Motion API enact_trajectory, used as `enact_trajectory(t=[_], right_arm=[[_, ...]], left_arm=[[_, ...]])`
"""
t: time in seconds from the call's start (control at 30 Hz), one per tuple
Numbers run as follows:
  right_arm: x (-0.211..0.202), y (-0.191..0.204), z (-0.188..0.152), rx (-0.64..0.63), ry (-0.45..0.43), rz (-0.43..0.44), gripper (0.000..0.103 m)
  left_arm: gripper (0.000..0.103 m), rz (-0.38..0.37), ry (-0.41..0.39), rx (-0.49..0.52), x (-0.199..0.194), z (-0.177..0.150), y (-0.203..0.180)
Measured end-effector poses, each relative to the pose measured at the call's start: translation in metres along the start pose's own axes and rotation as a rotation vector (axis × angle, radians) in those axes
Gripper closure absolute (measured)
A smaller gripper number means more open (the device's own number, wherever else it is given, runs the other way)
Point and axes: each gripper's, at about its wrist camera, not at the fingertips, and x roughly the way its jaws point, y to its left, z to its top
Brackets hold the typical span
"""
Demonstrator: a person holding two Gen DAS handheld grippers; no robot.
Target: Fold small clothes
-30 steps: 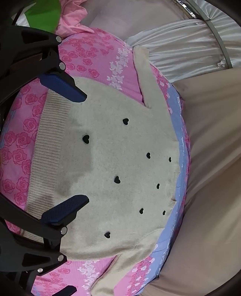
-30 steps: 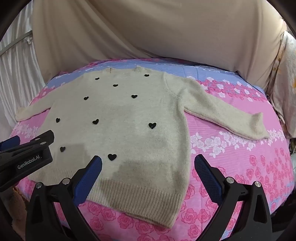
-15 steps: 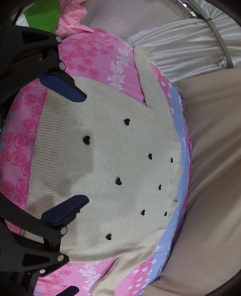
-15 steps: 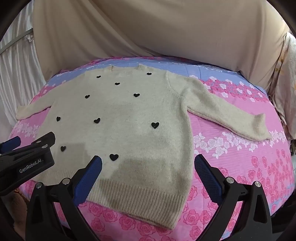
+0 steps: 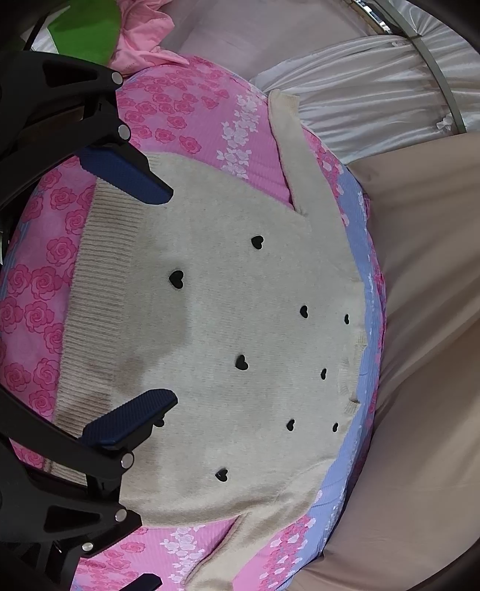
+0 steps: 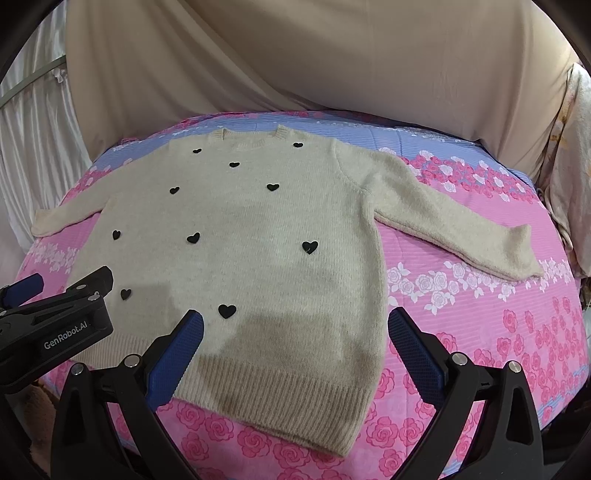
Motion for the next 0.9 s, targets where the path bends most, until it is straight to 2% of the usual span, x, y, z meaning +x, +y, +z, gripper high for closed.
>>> enact_trajectory(t=[0.9], right_arm=[[-0.0011, -0.0002, -0.0018, 0.001, 0.002, 0.001, 0.005]], left_arm=[[0.005, 0.007, 0.01, 0.003, -0.0002, -0.0059, -0.0008]])
